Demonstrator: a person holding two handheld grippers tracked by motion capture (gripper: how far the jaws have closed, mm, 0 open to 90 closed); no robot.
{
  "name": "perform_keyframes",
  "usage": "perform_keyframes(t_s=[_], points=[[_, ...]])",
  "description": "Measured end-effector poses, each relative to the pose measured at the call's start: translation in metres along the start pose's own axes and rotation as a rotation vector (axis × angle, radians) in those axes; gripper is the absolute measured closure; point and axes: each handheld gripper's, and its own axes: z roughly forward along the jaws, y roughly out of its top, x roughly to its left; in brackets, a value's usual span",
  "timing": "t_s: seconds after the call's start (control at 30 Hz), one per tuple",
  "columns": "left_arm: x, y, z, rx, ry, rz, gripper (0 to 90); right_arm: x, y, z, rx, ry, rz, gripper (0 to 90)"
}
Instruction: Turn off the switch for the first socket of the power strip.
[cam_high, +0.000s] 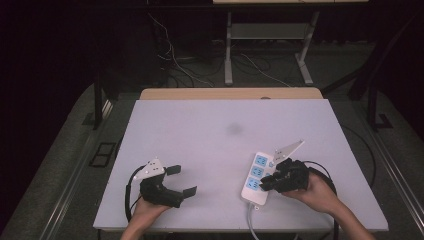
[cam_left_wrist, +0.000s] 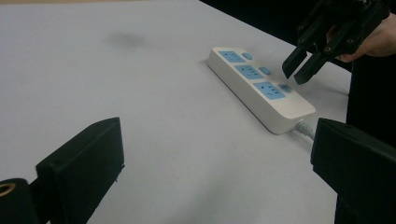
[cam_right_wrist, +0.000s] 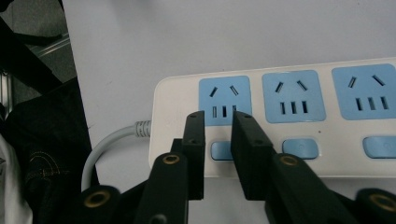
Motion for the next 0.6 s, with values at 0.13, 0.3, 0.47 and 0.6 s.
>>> perform_keyframes(t_s=[0.13,0.3,0.47,0.6], points=[[0.0002,-0.0001,0.0000,-0.001,0.000,0.000,1.3,-0.0002,0.0004,0.0018,0.007,-0.003,0.000,80.5],[0.0006,-0.0002,-0.0003,-0.001,0.001,0.001,1.2,-0.0025,0.0007,0.0054,0.023,-0.011,-0.001,86.2],[0.0011,-0.0002,-0.0009,-0.003,0.002,-0.002,1.3,-0.0043,0.0007,0.0067,0.033,-0.010,0.005,89.3],[0.0011,-0.0004,-0.0005,-0.002,0.001,-0.001,1.3,-0.0054,0.0005,0.0073,0.037,-0.009,0.007,89.4]])
